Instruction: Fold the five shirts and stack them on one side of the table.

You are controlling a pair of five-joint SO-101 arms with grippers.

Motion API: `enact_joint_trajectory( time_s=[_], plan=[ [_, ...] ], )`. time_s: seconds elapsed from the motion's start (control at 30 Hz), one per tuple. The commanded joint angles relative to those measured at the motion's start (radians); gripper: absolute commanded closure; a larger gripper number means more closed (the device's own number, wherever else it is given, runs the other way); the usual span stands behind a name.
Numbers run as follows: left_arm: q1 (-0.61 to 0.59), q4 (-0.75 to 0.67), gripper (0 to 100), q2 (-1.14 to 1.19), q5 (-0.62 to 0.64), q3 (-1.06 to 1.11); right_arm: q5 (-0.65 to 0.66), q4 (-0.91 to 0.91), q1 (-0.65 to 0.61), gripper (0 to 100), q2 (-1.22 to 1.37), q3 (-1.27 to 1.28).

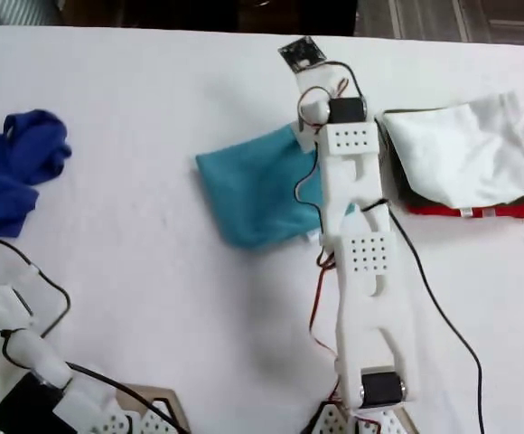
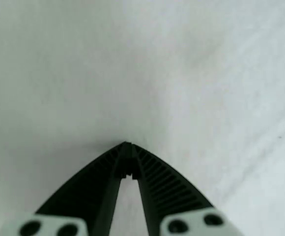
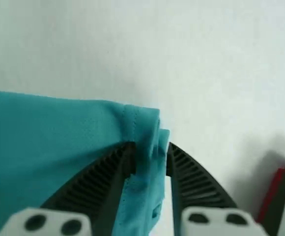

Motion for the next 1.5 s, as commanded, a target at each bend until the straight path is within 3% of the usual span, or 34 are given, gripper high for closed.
enact_joint_trajectory(
  time_s=[0.0,0.17,0.37,0.47,0.6,0.7,0.87,1.03,1.2,1.47],
  plan=[
    [0.005,-0.006,97,-0.023,0.000,-0.002,0.015,0.030,0.038,88.8,-0.079,-0.089],
    [0.005,-0.006,97,-0.023,0.000,-0.002,0.015,0.116,0.087,97.8,-0.173,-0.126],
    [0.017,0.002,97,-0.025,0.000,-0.012,0.014,0.294,0.111,98.0,-0.263,-0.121],
    [0.097,0.080,97,-0.025,-0.066,-0.077,0.014,0.294,0.127,98.0,-0.302,-0.120],
    [0.301,0.324,97,-0.017,-0.048,-0.341,-0.060,0.297,0.160,98.0,-0.427,-0.029],
    [0.488,0.451,97,-0.009,0.020,-0.570,-0.173,0.297,0.185,98.0,-0.625,0.241],
    [0.766,0.554,97,0.144,0.103,-0.914,-0.215,0.271,0.110,97.9,-1.009,1.011],
    [0.947,0.717,97,0.466,0.206,-1.307,-0.213,-0.059,0.114,97.9,-1.280,1.537],
    [1.097,0.905,97,0.790,0.213,-1.741,-0.212,-0.329,0.131,97.9,-1.403,1.869],
    [1.246,1.066,97,1.134,0.213,-2.282,-0.219,-0.486,0.130,97.9,-1.403,2.041]
  ],
)
